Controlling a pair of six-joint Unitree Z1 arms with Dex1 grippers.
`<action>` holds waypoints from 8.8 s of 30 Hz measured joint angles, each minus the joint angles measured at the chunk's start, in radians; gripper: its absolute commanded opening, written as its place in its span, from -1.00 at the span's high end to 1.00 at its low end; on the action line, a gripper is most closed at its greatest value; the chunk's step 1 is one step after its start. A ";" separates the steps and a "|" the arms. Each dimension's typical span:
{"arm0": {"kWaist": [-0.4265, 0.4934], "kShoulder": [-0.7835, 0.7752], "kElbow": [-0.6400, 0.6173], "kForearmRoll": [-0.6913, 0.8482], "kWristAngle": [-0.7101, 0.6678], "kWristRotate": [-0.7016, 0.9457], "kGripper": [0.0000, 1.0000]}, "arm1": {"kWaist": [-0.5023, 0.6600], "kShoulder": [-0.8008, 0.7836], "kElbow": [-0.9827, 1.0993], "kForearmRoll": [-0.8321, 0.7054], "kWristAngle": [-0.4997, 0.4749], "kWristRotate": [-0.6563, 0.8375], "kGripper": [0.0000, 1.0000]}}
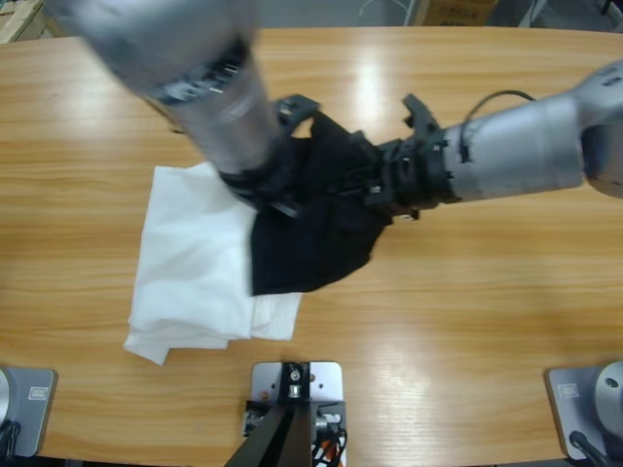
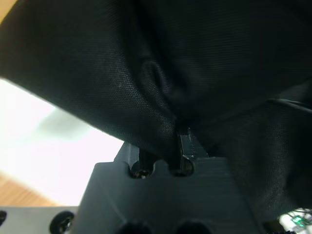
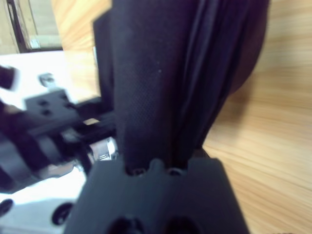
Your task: Fold clothes
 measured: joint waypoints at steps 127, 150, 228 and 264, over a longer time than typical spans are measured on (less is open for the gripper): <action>0.155 -0.455 0.948 -0.855 0.111 -0.269 1.00 | 0.118 0.402 -0.119 -0.255 0.390 -0.353 1.00; 0.340 -0.468 0.898 -0.852 0.101 -0.075 -0.29 | 0.133 0.240 0.074 -0.429 0.256 -0.345 -1.00; 0.042 -0.159 0.487 -0.200 -0.048 0.977 -0.98 | 0.098 -0.301 -0.101 1.056 -0.439 -0.495 -1.00; 0.373 -0.016 0.350 -0.305 -0.012 0.794 -0.94 | -0.051 -0.281 -0.102 1.051 -0.413 -0.559 -1.00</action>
